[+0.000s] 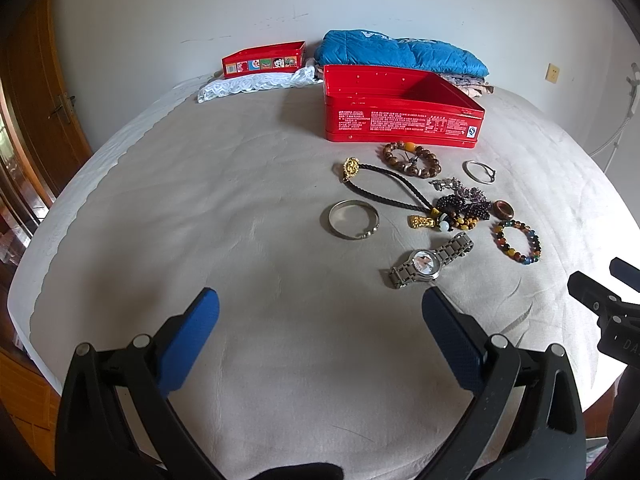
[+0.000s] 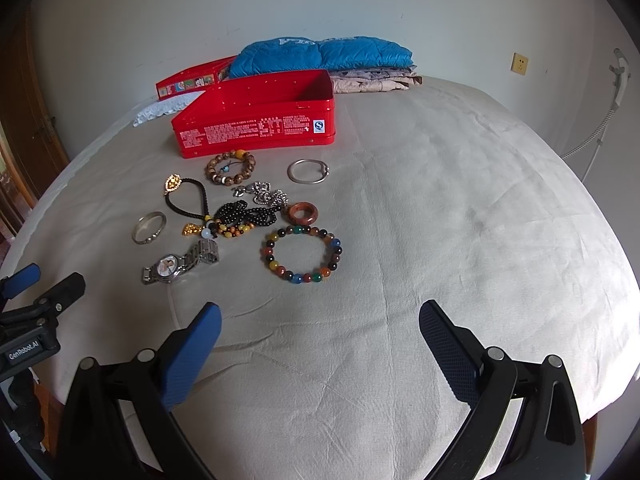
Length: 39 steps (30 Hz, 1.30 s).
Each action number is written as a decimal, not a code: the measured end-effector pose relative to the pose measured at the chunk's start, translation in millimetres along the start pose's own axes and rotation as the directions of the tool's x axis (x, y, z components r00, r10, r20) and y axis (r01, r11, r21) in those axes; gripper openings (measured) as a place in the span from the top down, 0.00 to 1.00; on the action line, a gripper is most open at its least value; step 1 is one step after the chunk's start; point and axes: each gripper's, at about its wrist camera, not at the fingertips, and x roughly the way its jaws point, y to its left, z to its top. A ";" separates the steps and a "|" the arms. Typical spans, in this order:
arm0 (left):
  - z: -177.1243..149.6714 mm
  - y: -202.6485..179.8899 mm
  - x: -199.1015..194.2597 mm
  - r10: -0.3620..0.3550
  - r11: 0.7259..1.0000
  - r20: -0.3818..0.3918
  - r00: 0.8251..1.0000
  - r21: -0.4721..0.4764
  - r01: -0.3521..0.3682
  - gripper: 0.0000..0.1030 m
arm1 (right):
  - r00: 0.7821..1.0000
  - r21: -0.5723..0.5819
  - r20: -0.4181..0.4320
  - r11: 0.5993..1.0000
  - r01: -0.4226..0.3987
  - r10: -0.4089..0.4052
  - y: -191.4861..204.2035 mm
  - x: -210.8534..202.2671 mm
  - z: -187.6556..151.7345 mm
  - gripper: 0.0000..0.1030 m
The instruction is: Organize jewelry
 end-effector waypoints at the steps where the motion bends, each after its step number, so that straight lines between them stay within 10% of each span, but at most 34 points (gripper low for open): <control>1: 0.0 0.0 0.0 -0.001 1.000 0.000 1.000 0.000 0.001 0.03 | 1.000 0.000 -0.001 1.000 -0.001 0.001 0.0 0.1 -0.1 0.04; 39: 0.0 -0.1 0.0 0.004 1.000 -0.002 1.000 0.003 -0.004 0.03 | 1.000 0.001 -0.005 1.000 -0.003 0.003 1.4 3.1 -1.1 0.04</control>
